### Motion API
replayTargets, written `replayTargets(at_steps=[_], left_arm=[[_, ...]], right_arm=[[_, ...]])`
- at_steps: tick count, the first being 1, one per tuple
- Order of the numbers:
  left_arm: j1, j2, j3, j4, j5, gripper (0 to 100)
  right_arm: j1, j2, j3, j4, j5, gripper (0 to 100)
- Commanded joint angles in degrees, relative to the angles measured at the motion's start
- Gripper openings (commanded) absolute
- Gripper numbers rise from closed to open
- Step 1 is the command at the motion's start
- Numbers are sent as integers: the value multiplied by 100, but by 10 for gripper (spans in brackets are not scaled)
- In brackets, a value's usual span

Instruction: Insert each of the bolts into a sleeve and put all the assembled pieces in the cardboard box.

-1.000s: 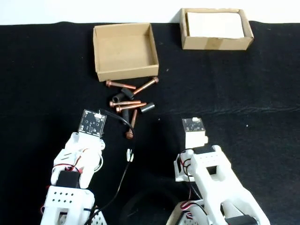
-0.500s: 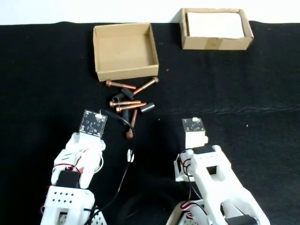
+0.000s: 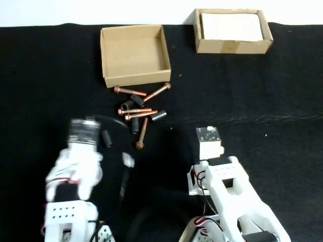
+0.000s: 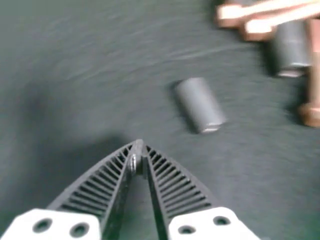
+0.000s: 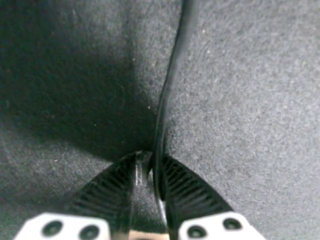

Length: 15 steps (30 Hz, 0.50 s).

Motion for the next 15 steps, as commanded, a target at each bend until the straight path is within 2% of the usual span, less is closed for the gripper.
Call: replayTargets(at_steps=[1, 5, 7, 9, 15], left_arm=[[-207, -75, -198, 404, 0, 10], [-4, -75, -462, 1055, -62, 10], [13, -75, -523, 1275, -396, 10], [13, -75, -523, 1363, -624, 9], [13, -75, -426, 1327, -633, 9]], right_arm=[[-4, 57, 233, -189, -26, 6], [-4, 4, 57, -189, -18, 6], [4, 13, -180, -189, -18, 6], [-4, 13, -277, -189, -18, 6], [-57, 57, -259, -215, -18, 6]])
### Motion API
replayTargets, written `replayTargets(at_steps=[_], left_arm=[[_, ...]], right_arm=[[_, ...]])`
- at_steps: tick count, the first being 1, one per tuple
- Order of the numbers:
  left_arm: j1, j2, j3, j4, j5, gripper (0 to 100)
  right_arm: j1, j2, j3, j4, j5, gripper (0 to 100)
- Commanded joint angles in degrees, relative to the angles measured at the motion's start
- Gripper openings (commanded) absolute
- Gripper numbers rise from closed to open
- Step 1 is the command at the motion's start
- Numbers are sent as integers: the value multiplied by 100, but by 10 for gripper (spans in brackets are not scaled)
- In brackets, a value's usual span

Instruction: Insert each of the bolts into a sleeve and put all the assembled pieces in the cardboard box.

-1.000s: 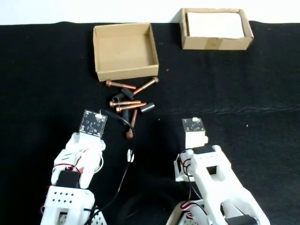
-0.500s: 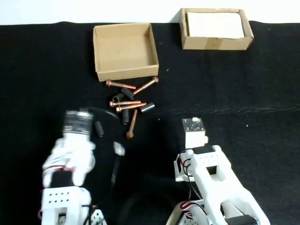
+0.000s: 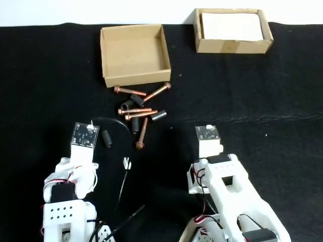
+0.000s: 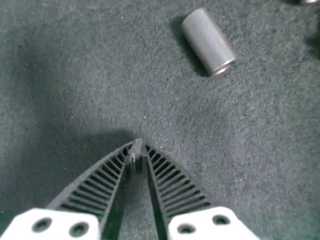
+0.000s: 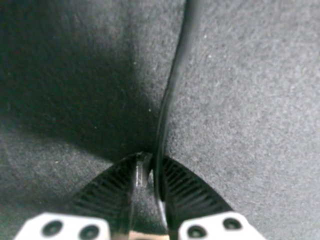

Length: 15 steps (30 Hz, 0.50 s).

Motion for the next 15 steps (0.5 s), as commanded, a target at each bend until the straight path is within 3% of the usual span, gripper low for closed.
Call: replayTargets(at_steps=[1, 15], left_arm=[[48, -75, -127, 18, -26, 9], [48, -75, 92, -343, -26, 9]], right_arm=[[-13, 66, -75, -224, -18, 6], [-13, 75, 84, -233, -18, 6]])
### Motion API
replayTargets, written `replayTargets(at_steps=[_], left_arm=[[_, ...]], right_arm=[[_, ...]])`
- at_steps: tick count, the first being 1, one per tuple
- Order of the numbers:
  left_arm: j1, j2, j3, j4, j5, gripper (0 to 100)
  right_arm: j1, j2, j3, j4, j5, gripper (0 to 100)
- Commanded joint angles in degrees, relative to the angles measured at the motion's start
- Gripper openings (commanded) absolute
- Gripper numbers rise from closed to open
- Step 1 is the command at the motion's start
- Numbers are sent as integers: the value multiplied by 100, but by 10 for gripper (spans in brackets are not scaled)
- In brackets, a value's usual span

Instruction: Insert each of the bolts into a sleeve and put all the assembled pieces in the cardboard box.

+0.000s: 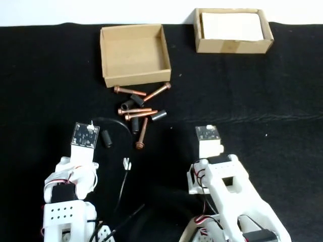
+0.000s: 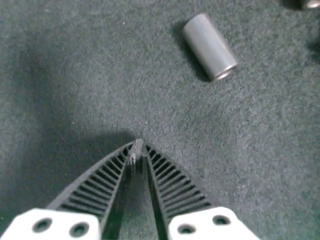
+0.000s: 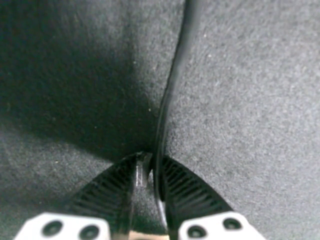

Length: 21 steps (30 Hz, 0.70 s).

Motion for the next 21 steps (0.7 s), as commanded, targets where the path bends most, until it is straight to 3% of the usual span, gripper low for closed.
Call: replayTargets(at_steps=[1, 21], left_arm=[[48, -66, -31, -88, -18, 9], [57, -66, -13, -62, -35, 9]], right_arm=[[-22, 75, 57, -233, -18, 6], [-22, 66, 391, -224, -18, 6]])
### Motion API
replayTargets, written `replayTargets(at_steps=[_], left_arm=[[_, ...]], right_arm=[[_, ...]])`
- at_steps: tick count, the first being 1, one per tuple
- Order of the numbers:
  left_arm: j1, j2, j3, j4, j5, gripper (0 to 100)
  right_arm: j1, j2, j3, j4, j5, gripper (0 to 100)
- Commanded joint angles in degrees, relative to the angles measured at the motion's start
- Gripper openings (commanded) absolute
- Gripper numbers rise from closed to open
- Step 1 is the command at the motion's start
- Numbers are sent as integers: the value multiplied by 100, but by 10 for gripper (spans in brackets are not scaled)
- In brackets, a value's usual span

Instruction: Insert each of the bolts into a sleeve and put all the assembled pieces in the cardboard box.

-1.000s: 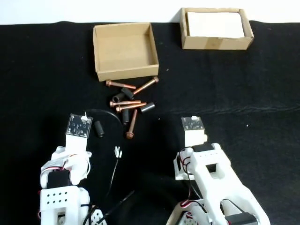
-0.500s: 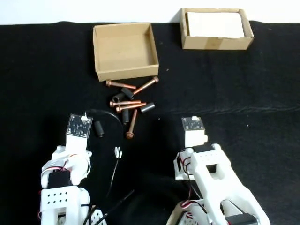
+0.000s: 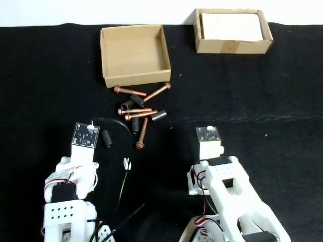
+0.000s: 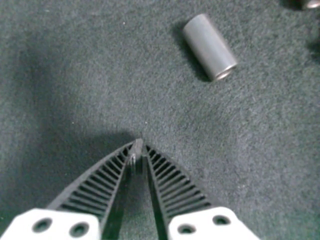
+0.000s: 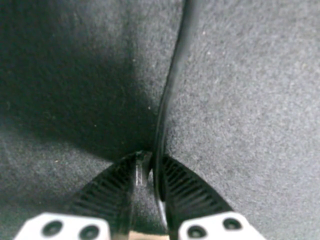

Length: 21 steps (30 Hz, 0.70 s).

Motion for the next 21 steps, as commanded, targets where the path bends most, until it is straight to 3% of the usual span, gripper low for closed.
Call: replayTargets(at_steps=[1, 5, 11, 21], left_arm=[[57, -66, -22, -62, -26, 9], [48, -48, -286, -18, 0, 9], [57, -22, -2044, 1363, -35, 10], [57, -4, -4462, 3024, -35, 10]], right_arm=[[-31, 75, 251, -180, -18, 6], [-22, 31, 163, -189, -9, 6], [-48, 22, -936, -22, -9, 8], [-22, 22, -4655, 2141, -9, 9]])
